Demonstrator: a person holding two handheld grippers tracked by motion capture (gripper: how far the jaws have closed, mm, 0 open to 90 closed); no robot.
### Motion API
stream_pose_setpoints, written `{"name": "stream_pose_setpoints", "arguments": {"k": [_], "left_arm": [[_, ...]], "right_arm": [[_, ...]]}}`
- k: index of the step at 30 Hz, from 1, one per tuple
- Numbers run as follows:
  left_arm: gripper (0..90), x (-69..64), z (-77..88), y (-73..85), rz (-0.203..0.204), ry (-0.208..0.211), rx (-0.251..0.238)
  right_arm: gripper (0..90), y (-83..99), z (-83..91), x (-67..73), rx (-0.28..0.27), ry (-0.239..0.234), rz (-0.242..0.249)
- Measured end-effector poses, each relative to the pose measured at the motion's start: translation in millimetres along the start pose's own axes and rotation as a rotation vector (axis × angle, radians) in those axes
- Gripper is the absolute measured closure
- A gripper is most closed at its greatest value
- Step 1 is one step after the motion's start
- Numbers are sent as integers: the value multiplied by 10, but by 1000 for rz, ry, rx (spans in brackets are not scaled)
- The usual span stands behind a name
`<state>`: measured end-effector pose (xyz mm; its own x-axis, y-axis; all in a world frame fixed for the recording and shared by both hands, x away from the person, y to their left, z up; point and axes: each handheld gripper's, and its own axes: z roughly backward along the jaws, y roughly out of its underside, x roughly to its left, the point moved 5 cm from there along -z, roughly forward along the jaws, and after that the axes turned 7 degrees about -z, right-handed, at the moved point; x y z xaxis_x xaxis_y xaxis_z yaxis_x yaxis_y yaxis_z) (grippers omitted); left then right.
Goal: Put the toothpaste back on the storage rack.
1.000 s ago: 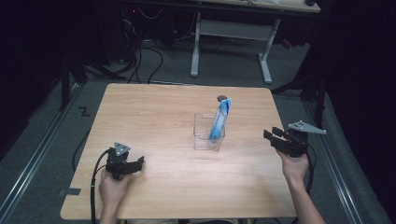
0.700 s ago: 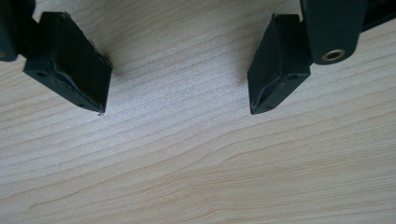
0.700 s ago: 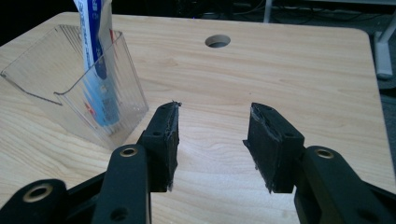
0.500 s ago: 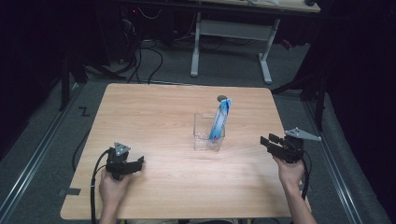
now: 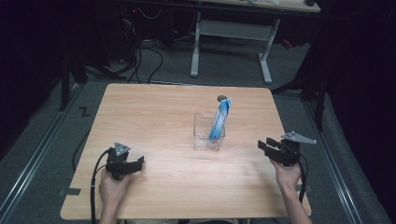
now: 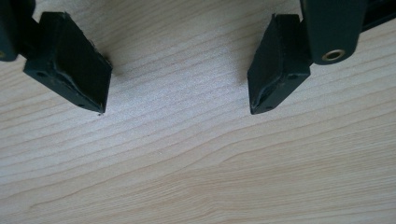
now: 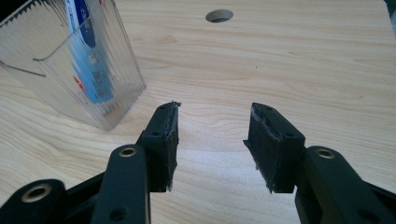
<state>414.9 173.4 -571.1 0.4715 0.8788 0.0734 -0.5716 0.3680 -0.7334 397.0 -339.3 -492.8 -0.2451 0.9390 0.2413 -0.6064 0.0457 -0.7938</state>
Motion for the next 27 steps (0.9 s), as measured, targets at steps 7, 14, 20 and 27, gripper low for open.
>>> {"name": "stream_pose_setpoints", "arguments": {"k": [7,14,20,27], "left_arm": [[218,0,0,0,0,0,0],[218,0,0,0,0,0,0],[218,0,0,0,0,0,0],[218,0,0,0,1,0,0]], "right_arm": [[525,80,-72,1,26,15,22],[525,160,-146,-10,47,22,19],[517,210,-223,11,73,26,40],[514,286,-343,65,99,33,68]]}}
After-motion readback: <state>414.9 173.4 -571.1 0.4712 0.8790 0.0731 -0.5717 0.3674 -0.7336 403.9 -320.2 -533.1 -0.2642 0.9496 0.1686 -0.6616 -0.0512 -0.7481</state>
